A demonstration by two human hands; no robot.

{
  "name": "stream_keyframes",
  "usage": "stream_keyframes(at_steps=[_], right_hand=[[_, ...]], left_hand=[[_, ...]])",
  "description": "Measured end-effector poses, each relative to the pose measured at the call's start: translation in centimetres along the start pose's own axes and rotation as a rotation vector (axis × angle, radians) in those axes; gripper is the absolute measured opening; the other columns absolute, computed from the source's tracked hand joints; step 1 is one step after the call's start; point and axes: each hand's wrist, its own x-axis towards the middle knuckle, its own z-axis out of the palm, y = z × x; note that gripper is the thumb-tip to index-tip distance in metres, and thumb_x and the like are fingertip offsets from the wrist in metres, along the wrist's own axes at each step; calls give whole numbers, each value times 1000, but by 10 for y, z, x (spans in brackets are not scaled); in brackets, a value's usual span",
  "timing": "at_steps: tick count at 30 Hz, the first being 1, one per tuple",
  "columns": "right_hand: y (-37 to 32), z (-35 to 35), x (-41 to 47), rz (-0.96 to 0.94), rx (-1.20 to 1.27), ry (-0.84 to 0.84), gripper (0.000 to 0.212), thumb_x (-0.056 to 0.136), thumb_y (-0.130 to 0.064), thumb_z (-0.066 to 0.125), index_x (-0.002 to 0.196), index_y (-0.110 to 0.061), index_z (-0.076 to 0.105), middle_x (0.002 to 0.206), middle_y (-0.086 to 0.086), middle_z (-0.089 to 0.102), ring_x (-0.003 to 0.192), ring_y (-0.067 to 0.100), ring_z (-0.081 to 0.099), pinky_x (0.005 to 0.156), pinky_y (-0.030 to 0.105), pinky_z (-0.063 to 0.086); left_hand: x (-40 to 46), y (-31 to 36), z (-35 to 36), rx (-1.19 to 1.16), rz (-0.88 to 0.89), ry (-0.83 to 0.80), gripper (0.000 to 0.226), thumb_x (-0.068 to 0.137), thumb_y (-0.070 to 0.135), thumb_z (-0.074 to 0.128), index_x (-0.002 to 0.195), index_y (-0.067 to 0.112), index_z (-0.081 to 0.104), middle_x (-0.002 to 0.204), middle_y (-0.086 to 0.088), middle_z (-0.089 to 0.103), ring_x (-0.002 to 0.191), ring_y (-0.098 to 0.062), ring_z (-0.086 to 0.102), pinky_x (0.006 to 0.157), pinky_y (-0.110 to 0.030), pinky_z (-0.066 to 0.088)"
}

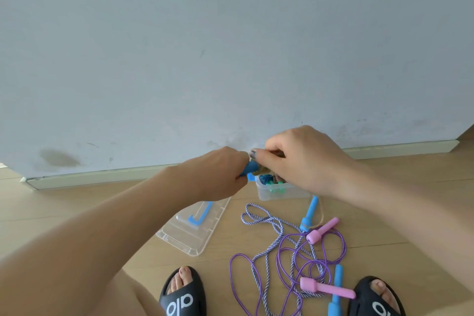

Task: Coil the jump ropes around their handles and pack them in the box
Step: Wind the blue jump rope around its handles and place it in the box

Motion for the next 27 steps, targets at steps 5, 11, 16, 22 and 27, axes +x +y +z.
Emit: stream_keyframes(at_steps=[5, 11, 16, 22, 27], right_hand=[[4, -6, 17, -54, -2, 9, 62, 92, -59, 51, 55, -14, 30, 47, 1, 28, 51, 17, 27, 51, 32, 25], [27, 6, 34, 8, 228, -167, 64, 91, -59, 56, 56, -16, 24, 52, 0, 22, 50, 16, 21, 52, 32, 20], [41, 27, 34, 169, 686, -256, 69, 94, -52, 58, 61, 5, 37, 57, 10, 34, 52, 20, 32, 53, 30, 30], [37, 45, 23, 306, 672, -148, 49, 91, -42, 50, 52, -18, 33, 44, -5, 29, 51, 19, 24, 53, 29, 26], [18, 50, -3, 326, 432, -243, 61, 104, -46, 29, 52, -15, 38, 44, -4, 35, 45, 16, 34, 56, 30, 32]], left_hand=[[-6, 9, 1, 99, 141, 16, 15, 97, 24, 43, 94, 10, 48, 91, -4, 55, 72, -24, 54, 68, -39, 46], [-18, 24, -1, 217, 319, 231, 23, 100, 38, 43, 86, 21, 37, 79, 4, 53, 62, -22, 43, 58, -36, 38], [-26, 21, -19, 29, 197, 326, 23, 97, 48, 43, 91, 26, 46, 66, 7, 45, 63, -24, 46, 61, -35, 42], [-25, 14, -30, -465, -53, 208, 29, 93, 42, 54, 77, 18, 53, 64, 6, 63, 50, -14, 60, 57, -32, 52], [-13, -16, -30, -500, -215, 231, 33, 94, 35, 54, 75, 10, 43, 71, -8, 53, 61, -17, 42, 60, -34, 38]])
